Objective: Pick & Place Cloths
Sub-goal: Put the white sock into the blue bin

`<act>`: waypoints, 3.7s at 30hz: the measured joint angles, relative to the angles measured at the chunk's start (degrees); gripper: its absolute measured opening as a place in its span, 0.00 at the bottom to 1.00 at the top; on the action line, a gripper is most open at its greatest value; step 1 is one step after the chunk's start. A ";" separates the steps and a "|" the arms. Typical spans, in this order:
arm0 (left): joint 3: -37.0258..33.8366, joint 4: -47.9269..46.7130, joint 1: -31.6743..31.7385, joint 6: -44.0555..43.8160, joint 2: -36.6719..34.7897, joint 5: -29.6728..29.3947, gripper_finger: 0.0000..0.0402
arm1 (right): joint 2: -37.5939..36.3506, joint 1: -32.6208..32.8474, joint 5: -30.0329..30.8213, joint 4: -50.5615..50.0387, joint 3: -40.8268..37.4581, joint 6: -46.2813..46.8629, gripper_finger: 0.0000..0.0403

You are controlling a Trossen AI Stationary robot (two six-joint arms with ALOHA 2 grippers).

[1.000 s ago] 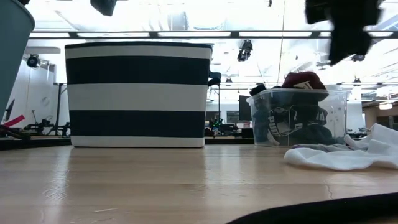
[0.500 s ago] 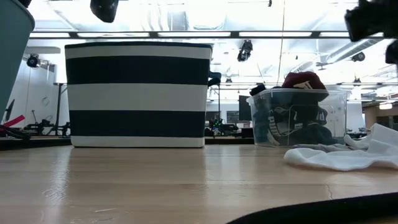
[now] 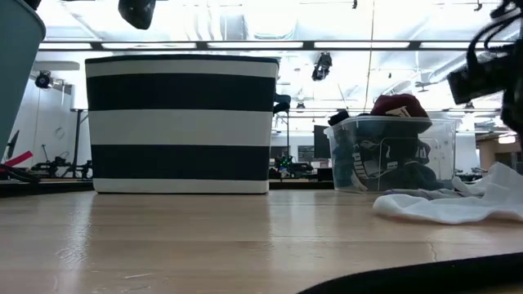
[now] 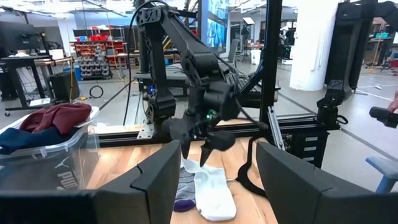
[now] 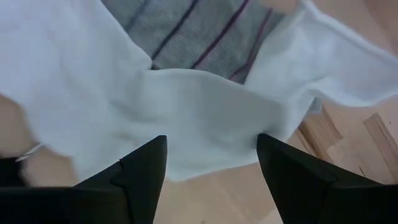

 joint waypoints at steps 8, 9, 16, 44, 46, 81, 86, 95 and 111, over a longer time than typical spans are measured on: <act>0.00 -0.64 0.00 -0.13 0.02 0.04 0.54 | 7.59 -0.18 0.59 3.15 0.31 -3.66 0.49; 0.00 -0.64 0.00 -0.13 0.02 0.06 0.54 | 8.10 -0.17 0.60 3.30 0.40 -4.20 0.47; -0.02 -0.92 0.00 0.04 0.02 0.22 0.54 | 8.12 -0.22 2.33 4.37 2.83 -9.82 0.20; -0.11 -1.75 0.02 0.11 0.02 0.20 0.54 | 6.34 -0.91 31.10 1.98 23.24 -29.01 0.07; -0.13 -1.83 0.02 0.11 0.02 0.20 0.54 | 6.34 -1.32 29.88 1.95 22.64 -28.25 0.07; -0.11 -2.19 0.04 0.50 0.04 0.20 0.54 | 5.43 -4.57 28.68 -9.08 36.32 -33.27 0.03; -0.12 -2.29 0.04 0.24 0.50 0.20 0.54 | 5.53 -4.85 31.62 -9.23 33.80 -32.39 0.07; -0.11 -1.15 0.11 0.29 1.52 0.17 0.54 | 5.55 -7.86 16.90 -9.59 28.35 -24.42 0.13; -0.11 -1.18 0.11 0.32 1.53 0.17 0.54 | 5.53 -6.34 10.91 -8.72 20.54 -16.96 0.39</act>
